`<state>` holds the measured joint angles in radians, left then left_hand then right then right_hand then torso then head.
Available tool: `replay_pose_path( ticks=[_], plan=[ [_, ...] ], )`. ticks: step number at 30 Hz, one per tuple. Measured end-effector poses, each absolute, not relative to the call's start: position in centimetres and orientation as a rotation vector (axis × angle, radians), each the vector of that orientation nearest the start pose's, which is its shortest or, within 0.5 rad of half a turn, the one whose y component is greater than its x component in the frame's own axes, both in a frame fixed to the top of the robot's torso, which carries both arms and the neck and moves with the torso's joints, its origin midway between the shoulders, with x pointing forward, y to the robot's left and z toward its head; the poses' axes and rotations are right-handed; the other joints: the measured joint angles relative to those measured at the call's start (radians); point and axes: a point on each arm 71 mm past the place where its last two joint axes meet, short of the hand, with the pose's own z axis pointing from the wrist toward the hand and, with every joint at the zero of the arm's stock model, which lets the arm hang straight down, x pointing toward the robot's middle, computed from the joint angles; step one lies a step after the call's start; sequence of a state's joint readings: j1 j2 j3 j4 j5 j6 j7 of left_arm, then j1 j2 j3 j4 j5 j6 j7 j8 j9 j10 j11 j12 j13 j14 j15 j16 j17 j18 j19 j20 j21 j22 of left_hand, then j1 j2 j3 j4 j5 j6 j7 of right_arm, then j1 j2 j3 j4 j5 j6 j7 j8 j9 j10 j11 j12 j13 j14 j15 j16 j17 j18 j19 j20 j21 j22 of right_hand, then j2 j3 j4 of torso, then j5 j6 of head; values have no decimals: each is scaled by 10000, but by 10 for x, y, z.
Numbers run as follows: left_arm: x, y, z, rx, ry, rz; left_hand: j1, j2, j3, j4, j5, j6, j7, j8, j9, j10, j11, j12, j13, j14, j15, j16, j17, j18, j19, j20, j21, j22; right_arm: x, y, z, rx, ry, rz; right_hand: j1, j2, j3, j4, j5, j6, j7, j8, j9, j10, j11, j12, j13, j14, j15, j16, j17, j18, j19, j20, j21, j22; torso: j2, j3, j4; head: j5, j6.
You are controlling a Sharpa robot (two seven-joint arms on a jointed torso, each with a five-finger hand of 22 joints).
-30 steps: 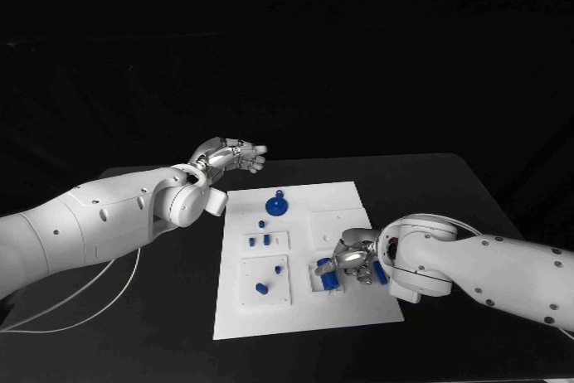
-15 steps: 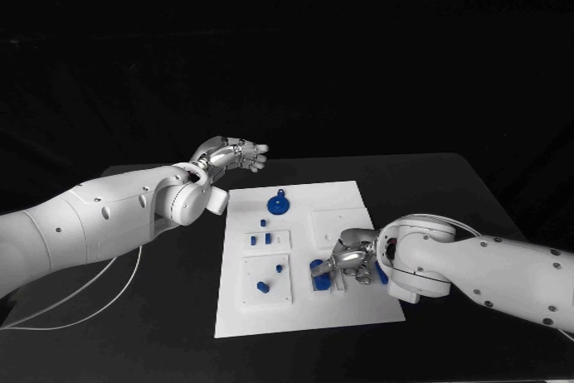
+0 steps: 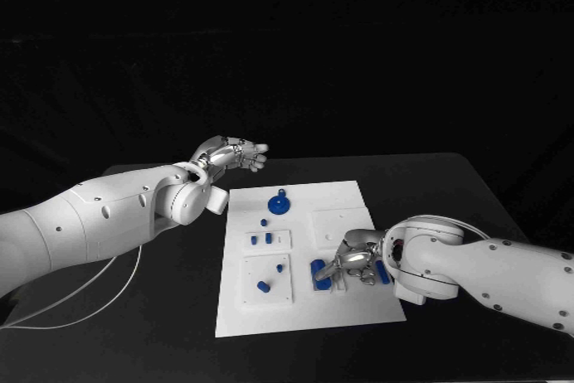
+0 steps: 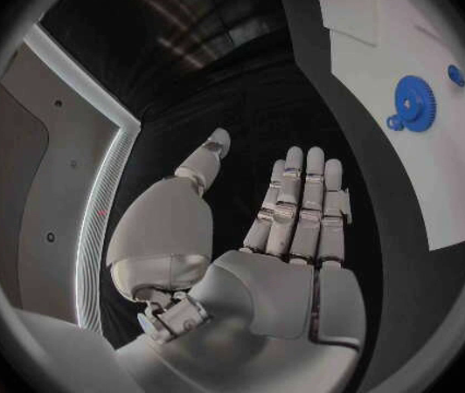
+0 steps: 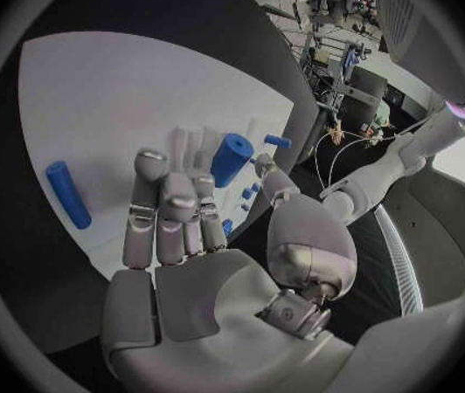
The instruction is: Assemble the parts on the task board
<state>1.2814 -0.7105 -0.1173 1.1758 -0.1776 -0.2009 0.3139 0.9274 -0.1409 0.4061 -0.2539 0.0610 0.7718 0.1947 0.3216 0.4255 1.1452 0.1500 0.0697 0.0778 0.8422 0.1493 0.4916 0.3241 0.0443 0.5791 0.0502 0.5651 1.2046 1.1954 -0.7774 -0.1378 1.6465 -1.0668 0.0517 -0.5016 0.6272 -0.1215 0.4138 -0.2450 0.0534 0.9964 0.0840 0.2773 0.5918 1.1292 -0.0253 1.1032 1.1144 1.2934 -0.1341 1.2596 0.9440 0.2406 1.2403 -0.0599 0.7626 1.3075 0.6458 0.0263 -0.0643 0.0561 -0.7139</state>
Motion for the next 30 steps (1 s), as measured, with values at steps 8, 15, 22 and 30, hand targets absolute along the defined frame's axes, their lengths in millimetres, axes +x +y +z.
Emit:
replay_pose_path(
  ticks=[8,15,22,30],
  plan=[
    [552,244,-183,-9223,15214,-13223,0,0,0,0,0,0,0,0,0,0,0,0,0,0,0,0,8,0,0,0,0,-1,426,-158,-251,491,23895,5714,129,-23,-110,-355,0,-4,-4,-26,-9,0,0,-8,18,1,1,-1,16,-3,29,-28,-17,0,3,9,-4,39,-5],
    [552,244,-183,-9227,15231,-13229,1,1,0,0,0,0,0,0,0,0,0,0,0,0,0,0,11,0,0,0,0,8,425,-159,-251,467,23906,5816,326,174,-81,-384,0,-5,-5,-26,14,4,-3,-9,27,1,2,-1,32,-4,30,-28,-40,0,2,11,-5,70,-15],
    [552,243,-184,-9241,15268,-13222,-39,40,43,42,0,0,0,38,0,0,0,0,0,0,0,0,43,0,0,0,0,25,426,-158,-252,488,23893,5825,20,823,2,-41,0,4,2,-26,15,37,-36,-51,30,3,3,-37,42,-11,122,-13,-41,0,2,6,-5,79,-39],
    [552,243,-184,-9241,15341,-13185,-51,52,98,97,409,0,0,80,0,0,0,0,-2,38,37,-71,133,-29,0,0,-41,91,426,-149,-253,334,23927,5906,605,869,1225,540,-1,79,7,-24,22,111,-34,-93,59,58,-13,-37,89,-16,154,-11,-41,0,1,-1,-2,92,-74]
  ],
)
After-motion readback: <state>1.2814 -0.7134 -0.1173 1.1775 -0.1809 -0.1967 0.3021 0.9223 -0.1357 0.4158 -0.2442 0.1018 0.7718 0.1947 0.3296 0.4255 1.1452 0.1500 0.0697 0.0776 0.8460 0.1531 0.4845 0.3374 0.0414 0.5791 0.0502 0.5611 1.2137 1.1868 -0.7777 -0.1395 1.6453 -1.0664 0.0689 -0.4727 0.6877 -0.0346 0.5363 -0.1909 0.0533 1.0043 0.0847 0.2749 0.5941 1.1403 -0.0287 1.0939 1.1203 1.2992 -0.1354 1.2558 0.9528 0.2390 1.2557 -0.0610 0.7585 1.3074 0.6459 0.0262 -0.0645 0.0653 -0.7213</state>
